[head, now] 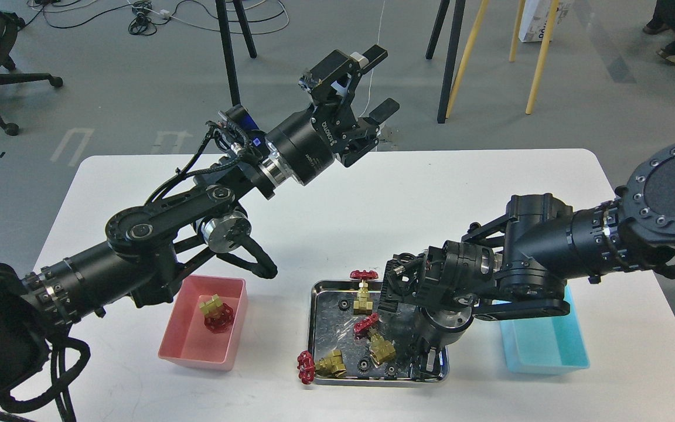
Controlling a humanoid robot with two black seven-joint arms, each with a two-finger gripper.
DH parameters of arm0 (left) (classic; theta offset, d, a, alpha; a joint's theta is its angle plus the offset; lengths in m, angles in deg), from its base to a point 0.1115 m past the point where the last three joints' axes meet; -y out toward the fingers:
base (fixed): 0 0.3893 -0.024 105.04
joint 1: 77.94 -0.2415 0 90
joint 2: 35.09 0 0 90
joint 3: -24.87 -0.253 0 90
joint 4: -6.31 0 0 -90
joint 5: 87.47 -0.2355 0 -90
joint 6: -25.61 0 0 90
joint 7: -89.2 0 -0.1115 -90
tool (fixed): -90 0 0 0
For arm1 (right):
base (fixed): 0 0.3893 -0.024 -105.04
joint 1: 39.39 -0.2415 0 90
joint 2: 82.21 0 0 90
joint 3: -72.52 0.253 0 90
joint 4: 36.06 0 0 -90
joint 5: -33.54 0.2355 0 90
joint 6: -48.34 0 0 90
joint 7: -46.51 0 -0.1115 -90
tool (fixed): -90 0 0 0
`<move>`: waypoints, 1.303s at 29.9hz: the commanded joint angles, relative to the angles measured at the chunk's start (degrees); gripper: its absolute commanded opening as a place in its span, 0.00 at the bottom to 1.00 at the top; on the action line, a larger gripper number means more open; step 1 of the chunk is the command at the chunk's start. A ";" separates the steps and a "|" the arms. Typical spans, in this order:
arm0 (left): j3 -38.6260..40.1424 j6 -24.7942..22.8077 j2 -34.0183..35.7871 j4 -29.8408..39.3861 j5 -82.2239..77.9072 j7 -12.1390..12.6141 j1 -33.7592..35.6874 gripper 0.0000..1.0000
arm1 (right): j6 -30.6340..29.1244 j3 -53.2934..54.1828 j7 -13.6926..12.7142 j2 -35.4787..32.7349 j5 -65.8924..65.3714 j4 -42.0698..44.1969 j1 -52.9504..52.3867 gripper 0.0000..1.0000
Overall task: Place valve in pink box and gear in blue box
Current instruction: 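Lift the gear with the right gripper out of the tray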
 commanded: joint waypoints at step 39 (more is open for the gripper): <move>-0.09 -0.60 0.01 -0.17 0.00 0.00 -0.19 0.90 | 0.00 1.50 0.45 -6.67 2.90 -5.55 -12.15 0.17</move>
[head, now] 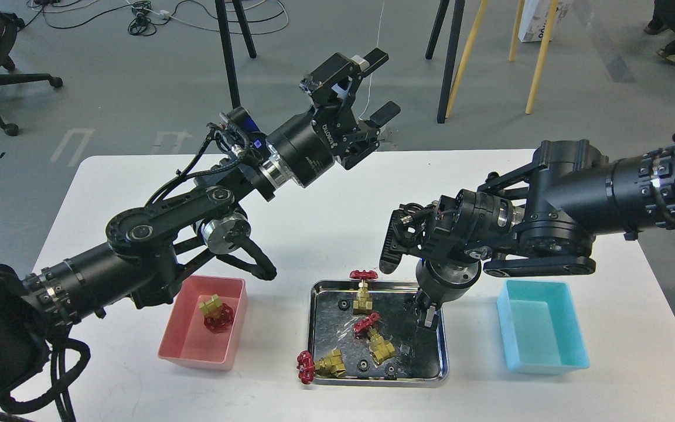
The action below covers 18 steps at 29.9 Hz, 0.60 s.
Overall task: Place valve in pink box and gear in blue box
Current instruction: 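Lift the gear with the right gripper out of the tray, then move the right gripper over the blue box and drop the gear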
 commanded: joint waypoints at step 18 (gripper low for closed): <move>0.09 -0.08 -0.25 0.00 0.00 0.00 -0.01 0.90 | 0.00 -7.76 -0.03 -38.10 -9.93 -16.83 -7.45 0.17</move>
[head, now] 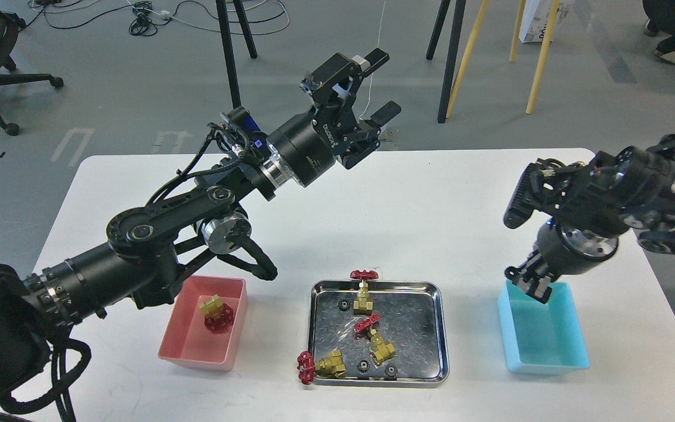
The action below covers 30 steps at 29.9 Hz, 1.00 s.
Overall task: Place valve in pink box and gear in blue box
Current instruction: 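Move the right gripper over the blue box and drop the gear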
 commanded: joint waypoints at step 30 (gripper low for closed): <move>6.50 -4.01 7.62 -2.00 0.88 0.00 2.36 0.90 | 0.00 30.09 -0.96 -10.14 36.43 19.37 10.56 0.82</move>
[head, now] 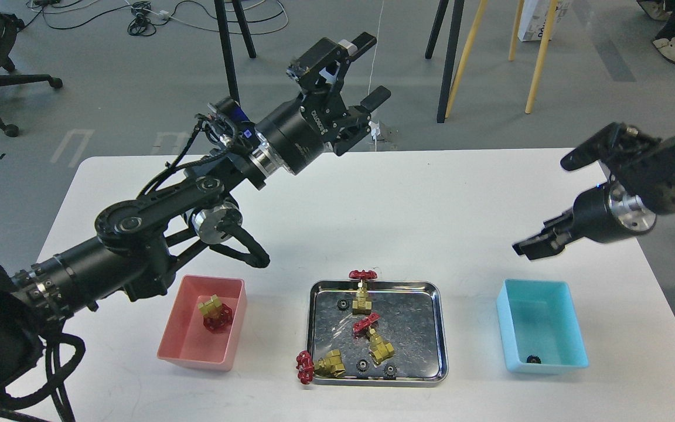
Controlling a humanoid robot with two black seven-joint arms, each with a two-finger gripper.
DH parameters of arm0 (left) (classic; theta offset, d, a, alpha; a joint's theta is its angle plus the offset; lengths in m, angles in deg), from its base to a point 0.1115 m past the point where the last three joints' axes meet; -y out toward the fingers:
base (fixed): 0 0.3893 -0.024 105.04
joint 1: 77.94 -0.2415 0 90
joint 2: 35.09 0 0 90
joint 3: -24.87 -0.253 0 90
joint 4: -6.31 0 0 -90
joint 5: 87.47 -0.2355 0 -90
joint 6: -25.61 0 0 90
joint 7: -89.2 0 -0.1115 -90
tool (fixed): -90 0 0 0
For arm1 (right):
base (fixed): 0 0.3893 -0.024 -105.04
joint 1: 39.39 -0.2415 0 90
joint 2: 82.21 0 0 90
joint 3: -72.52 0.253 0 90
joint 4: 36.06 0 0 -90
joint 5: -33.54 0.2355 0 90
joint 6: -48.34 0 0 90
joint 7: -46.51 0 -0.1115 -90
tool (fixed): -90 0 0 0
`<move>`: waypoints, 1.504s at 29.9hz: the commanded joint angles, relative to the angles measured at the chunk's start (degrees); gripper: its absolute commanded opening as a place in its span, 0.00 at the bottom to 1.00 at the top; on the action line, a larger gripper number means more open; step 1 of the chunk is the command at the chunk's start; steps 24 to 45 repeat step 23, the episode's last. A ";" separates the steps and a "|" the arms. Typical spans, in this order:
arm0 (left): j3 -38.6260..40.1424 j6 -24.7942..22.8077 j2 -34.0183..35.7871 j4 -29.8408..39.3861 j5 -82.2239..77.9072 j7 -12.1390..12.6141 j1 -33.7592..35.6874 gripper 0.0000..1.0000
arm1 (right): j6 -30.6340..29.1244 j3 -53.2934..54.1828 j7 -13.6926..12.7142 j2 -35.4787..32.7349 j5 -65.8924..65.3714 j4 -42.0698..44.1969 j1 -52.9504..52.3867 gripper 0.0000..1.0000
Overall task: Place valve in pink box and gear in blue box
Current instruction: 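Move the right gripper over the blue box and drop the gear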
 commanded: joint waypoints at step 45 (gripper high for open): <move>2.07 -13.81 -2.89 -41.65 21.99 0.00 7.02 0.94 | 0.00 47.01 3.52 35.55 91.20 65.68 29.64 0.99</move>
